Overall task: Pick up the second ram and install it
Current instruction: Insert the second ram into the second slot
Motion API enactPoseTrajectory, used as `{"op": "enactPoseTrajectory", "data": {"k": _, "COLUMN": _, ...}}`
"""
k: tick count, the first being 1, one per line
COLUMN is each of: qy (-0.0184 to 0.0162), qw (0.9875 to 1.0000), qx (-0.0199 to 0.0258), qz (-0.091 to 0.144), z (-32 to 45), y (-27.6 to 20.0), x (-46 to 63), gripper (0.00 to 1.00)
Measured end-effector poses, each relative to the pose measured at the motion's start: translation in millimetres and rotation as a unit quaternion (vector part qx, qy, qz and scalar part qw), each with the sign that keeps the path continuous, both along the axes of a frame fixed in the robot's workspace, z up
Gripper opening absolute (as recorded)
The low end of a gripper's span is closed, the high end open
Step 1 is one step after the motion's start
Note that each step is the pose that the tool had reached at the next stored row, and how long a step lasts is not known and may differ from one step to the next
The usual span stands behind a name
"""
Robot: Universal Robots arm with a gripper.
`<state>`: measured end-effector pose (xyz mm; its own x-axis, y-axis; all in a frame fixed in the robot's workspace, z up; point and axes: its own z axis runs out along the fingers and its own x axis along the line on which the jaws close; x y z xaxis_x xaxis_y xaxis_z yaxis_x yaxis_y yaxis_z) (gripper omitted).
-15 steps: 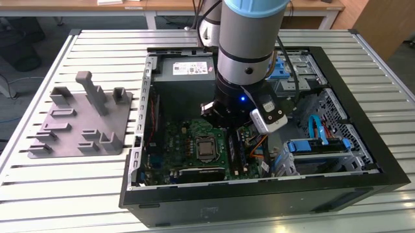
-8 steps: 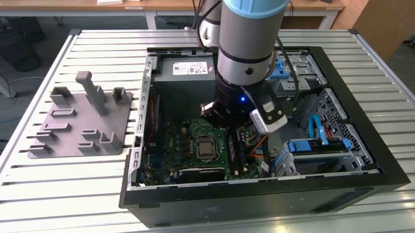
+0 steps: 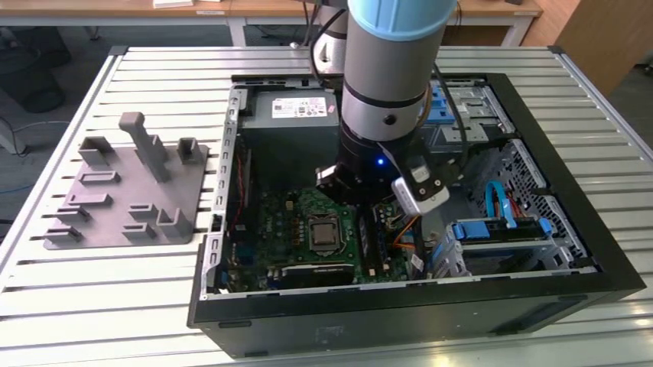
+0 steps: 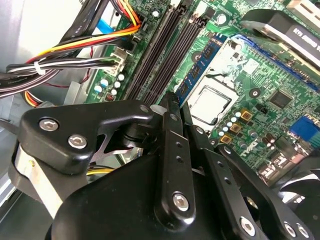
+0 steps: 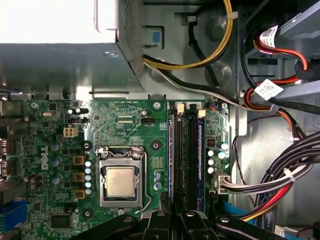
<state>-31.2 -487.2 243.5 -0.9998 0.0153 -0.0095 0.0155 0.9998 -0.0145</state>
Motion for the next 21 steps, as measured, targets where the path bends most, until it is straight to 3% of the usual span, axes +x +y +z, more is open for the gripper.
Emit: {"op": "enactPoseTrajectory", "data": {"k": 21, "qy": 0.0, "qw": 1.0, "qx": -0.0009, "qz": 0.0, "z": -18.7, "y": 0.0, "x": 0.0, "gripper": 0.14}}
